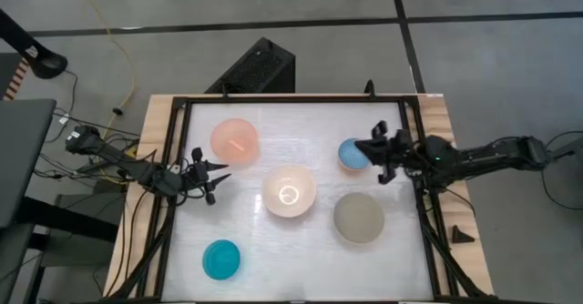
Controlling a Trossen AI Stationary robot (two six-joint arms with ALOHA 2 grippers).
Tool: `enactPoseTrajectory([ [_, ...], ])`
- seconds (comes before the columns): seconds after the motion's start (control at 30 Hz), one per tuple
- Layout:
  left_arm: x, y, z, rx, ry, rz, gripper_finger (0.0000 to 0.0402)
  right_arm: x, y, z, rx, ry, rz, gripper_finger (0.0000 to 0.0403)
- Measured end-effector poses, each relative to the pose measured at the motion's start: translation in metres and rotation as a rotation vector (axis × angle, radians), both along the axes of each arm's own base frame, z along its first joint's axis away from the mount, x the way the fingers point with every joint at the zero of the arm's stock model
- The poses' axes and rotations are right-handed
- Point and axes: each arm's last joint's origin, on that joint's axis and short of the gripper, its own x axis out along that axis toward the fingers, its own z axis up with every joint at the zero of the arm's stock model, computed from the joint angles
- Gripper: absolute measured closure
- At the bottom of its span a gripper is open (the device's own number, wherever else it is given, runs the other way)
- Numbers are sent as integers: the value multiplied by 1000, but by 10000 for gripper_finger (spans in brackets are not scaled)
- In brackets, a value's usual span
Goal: Nest bowls inside each other
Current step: Stack the pink bowl on the white bowl
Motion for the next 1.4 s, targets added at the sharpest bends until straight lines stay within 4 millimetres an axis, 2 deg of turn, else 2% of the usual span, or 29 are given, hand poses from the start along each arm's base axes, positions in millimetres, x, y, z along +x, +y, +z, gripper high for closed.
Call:
enactPoseTrajectory([
  [0.17,0,0,0,0,0,1,276,54,5,13,-61,100,0,349],
  [0.37,0,0,0,0,0,0,276,128,7,10,-144,258,-13,348],
  [0.47,0,0,0,0,0,1,276,169,4,6,-196,419,-24,339],
  [0.67,0,0,0,1,1,0,276,244,-7,-2,-295,704,-33,288],
  [0.8,0,0,0,1,1,0,276,285,-15,-9,-306,818,-30,240],
  [0.93,0,0,0,1,1,0,276,314,-22,-16,-353,902,-27,197],
  [1.07,0,0,0,1,1,0,276,335,-23,-29,-437,1000,-2,172],
  [1.2,0,0,0,1,1,0,276,350,-30,-36,-454,1064,4,168],
  [1.4,0,0,0,1,1,1,276,367,-45,-61,-539,1171,-6,168],
])
